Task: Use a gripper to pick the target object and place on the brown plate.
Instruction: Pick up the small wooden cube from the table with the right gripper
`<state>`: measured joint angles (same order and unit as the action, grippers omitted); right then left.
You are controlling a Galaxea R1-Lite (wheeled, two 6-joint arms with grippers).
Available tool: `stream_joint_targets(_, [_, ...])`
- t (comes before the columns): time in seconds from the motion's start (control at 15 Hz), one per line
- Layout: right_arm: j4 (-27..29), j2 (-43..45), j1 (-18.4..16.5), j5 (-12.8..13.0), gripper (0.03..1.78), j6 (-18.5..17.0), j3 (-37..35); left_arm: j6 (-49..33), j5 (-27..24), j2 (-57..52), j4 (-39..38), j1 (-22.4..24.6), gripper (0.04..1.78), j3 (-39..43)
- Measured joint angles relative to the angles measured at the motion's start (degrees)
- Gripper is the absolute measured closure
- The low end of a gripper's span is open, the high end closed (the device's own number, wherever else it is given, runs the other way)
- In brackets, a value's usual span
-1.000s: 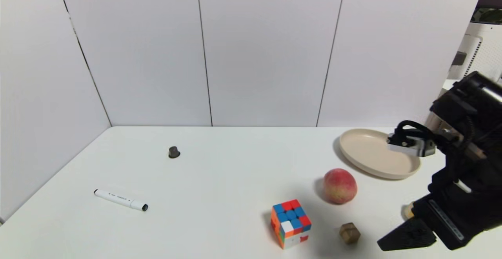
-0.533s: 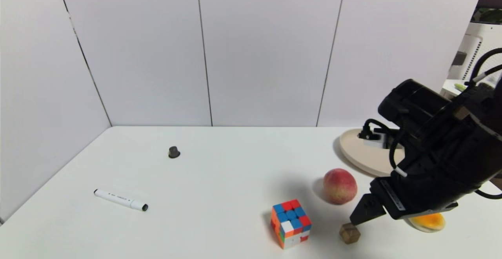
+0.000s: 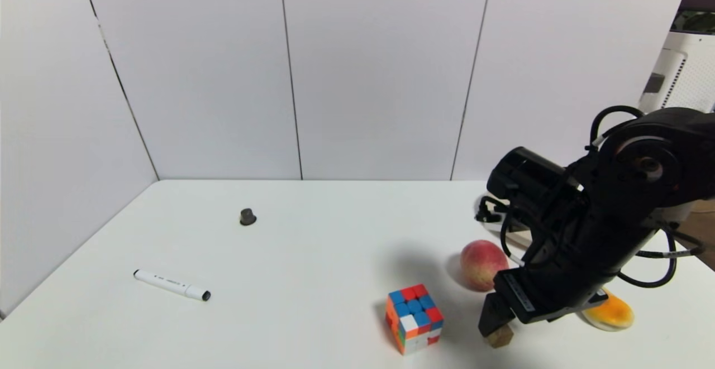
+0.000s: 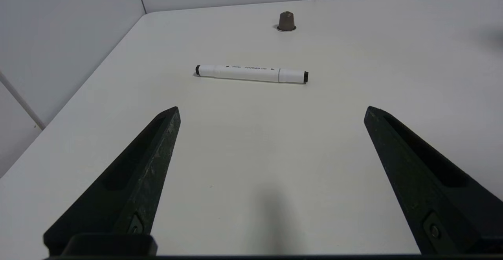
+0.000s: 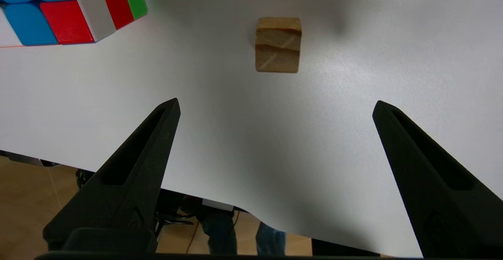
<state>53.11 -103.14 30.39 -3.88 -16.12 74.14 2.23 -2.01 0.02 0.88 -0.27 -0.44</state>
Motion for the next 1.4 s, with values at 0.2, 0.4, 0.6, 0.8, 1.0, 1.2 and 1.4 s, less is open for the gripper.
stream_joint_targets(0.2, [-1.4, -1.68, -0.32, 0.24, 0.12, 3.58, -1.21, -0.02, 0.01, 0.0, 0.0, 0.0, 0.13, 0.0])
stream_joint_targets(0.4, [-4.77, -2.67, -0.13, 1.49, 0.12, 3.88, -3.17, 0.0, 0.0, 0.0, 0.0, 0.0, 0.13, 0.0])
stream_joint_targets(0.6, [-5.3, -3.66, 0.15, 1.79, 0.12, 3.5, -3.63, 0.0, 0.01, 0.0, 0.0, 0.0, 0.13, 0.0])
stream_joint_targets(0.8, [-5.41, -4.52, 0.23, 2.26, 0.12, 3.17, -3.5, 0.0, 0.01, 0.0, 0.0, 0.0, 0.13, 0.0])
stream_joint_targets(1.0, [-6.27, -5.14, 0.34, 3.57, 0.12, 2.39, -3.23, -0.02, 0.01, 0.0, 0.0, 0.0, 0.13, 0.0])
stream_joint_targets(1.2, [-6.31, -5.62, 0.43, 3.66, 0.11, 1.9, -3.19, -0.04, 0.01, 0.0, 0.0, 0.0, 0.13, 0.0])
stream_joint_targets(1.4, [-6.27, -6.06, 0.43, 3.67, 0.31, 1.82, -3.19, 0.0, 0.01, 0.0, 0.0, 0.0, 0.13, 0.0])
